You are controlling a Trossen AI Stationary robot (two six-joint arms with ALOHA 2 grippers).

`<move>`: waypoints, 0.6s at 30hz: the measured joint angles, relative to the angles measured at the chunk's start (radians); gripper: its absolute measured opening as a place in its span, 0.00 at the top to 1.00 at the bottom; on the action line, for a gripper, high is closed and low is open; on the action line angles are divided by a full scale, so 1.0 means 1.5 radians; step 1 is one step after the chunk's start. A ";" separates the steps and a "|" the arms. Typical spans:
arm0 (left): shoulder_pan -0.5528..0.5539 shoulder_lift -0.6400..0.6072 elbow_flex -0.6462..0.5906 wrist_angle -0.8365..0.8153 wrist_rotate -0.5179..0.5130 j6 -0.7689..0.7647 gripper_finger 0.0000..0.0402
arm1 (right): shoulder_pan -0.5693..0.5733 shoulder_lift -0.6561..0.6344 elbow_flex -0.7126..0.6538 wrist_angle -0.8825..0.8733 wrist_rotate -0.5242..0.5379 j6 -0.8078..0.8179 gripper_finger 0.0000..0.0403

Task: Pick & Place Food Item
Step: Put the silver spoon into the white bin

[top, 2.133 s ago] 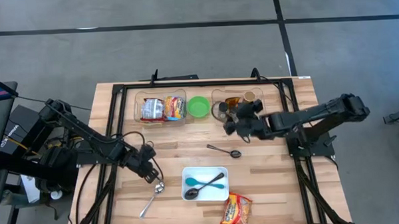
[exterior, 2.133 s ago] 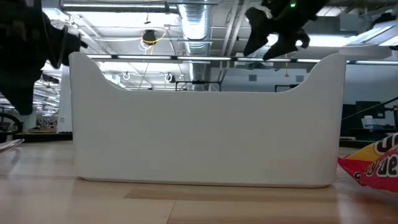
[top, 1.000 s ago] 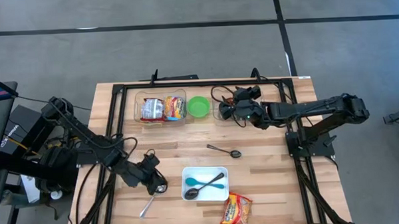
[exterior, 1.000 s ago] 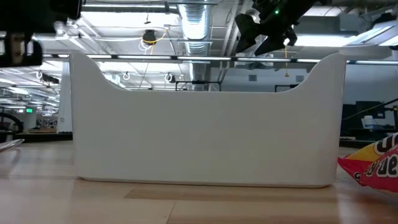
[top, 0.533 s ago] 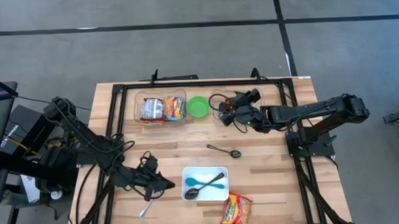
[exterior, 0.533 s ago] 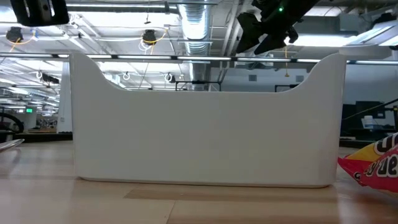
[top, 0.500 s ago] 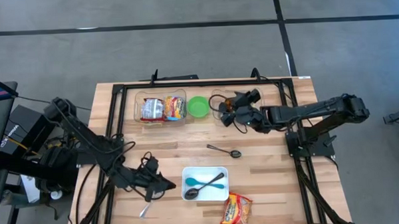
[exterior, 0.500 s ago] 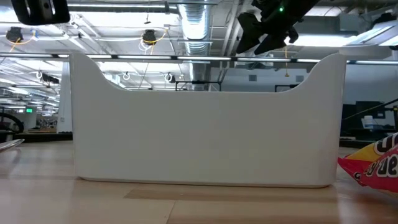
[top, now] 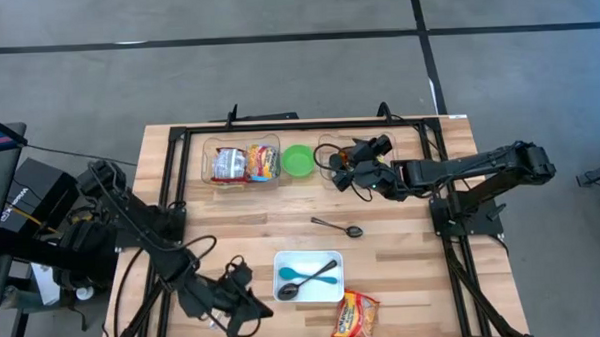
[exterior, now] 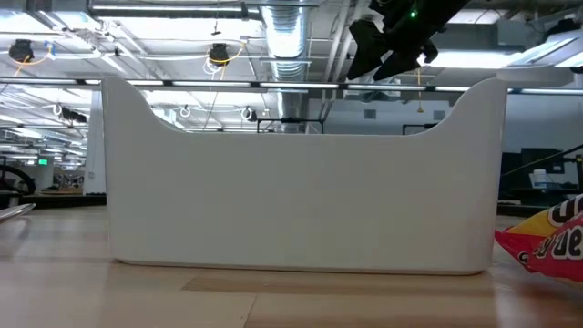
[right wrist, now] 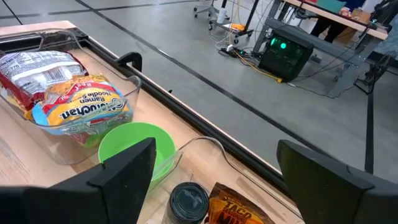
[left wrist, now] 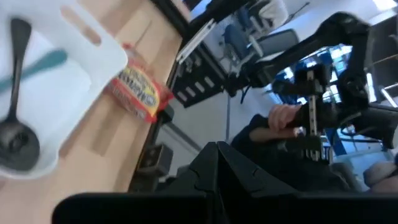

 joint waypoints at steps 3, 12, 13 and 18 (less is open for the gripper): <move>-0.013 0.009 0.038 -0.075 0.000 -0.051 1.00 | 0.000 0.000 0.000 0.000 0.000 0.000 0.18; -0.017 0.029 0.110 -0.331 0.021 -0.264 1.00 | 0.000 0.000 0.000 0.001 0.000 0.000 0.18; -0.017 0.029 0.110 -0.360 0.028 -0.287 1.00 | 0.000 0.000 0.000 0.001 0.000 0.000 0.18; -0.017 0.029 0.111 -0.504 0.075 -0.425 1.00 | 0.000 0.000 0.000 0.000 0.000 0.000 0.18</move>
